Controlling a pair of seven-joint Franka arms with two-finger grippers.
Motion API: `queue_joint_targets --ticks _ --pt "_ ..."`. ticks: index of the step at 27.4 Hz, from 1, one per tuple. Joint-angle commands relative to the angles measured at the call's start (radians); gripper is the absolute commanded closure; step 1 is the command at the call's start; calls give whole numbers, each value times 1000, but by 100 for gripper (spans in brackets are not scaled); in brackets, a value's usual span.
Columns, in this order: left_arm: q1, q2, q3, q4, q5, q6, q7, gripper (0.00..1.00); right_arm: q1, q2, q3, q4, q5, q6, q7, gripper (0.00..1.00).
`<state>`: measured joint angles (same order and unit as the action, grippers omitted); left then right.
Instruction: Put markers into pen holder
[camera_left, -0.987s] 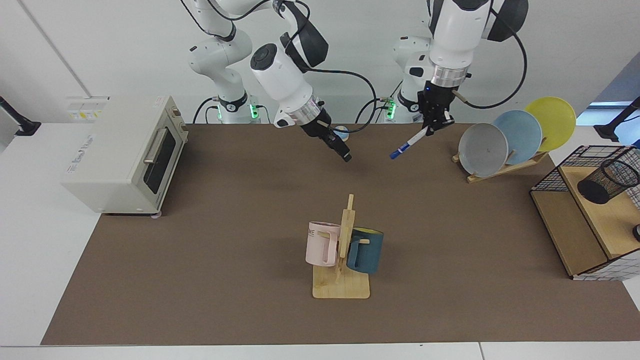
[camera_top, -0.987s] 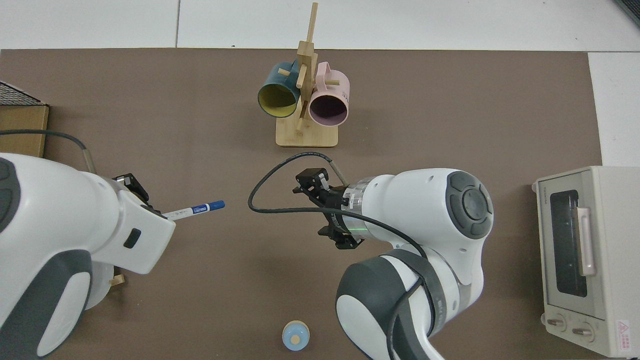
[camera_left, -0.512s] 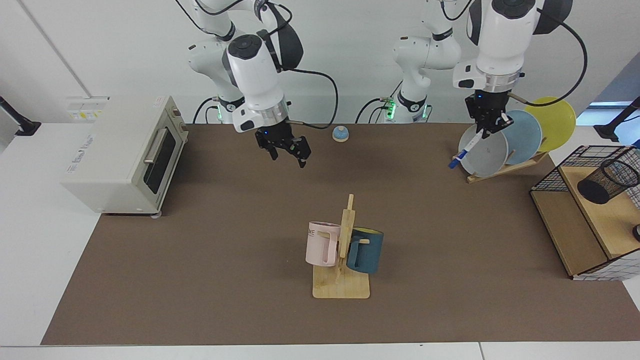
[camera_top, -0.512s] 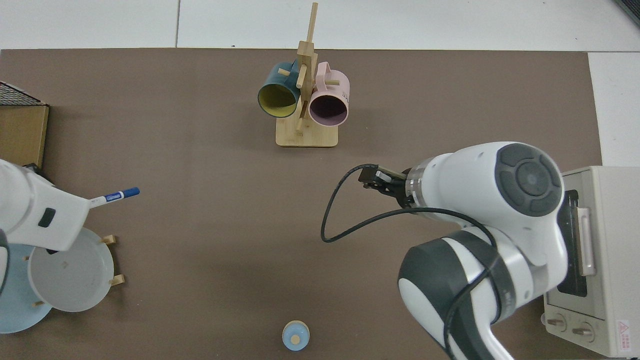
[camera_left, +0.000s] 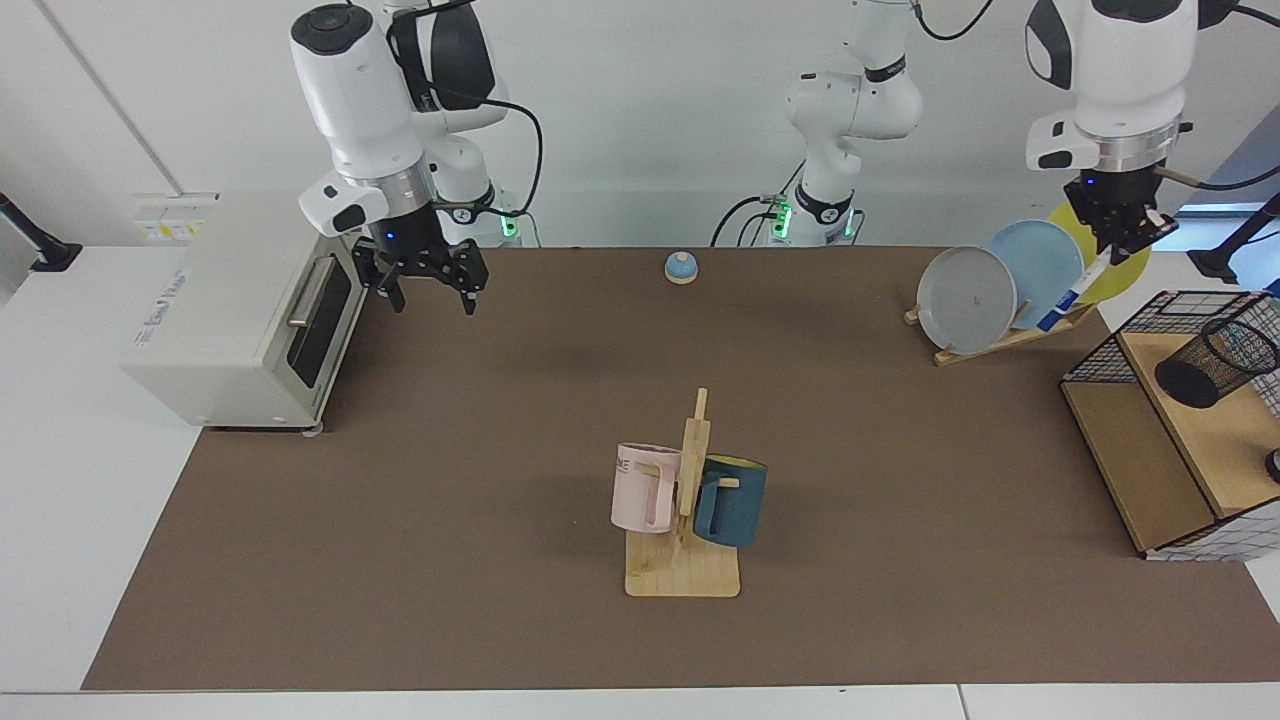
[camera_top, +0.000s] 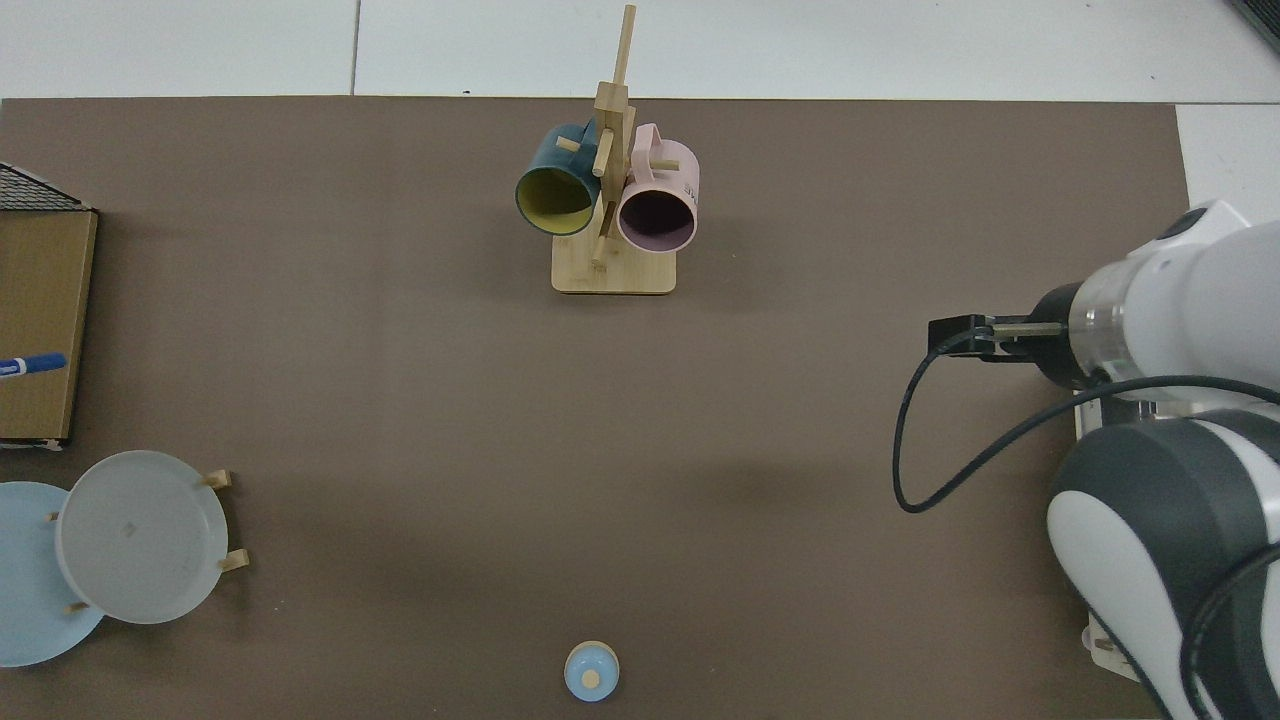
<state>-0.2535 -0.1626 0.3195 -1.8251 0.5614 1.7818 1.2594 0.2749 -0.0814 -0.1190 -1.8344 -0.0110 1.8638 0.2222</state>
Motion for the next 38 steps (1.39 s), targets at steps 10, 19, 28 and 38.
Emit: queue_joint_targets --ticks 10,19,28,38 --pt "-3 83 127 116 248 106 290 100 -122 3 19 125 -7 -192 -149 0" --pt "2 141 174 119 345 266 396 100 -117 2 21 136 2 -176 -138 0" --pt "46 195 174 145 356 376 494 100 -120 3 19 138 -15 -176 -184 0" --pt "72 255 190 145 353 413 526 100 -125 3 18 136 -14 -176 -256 0"
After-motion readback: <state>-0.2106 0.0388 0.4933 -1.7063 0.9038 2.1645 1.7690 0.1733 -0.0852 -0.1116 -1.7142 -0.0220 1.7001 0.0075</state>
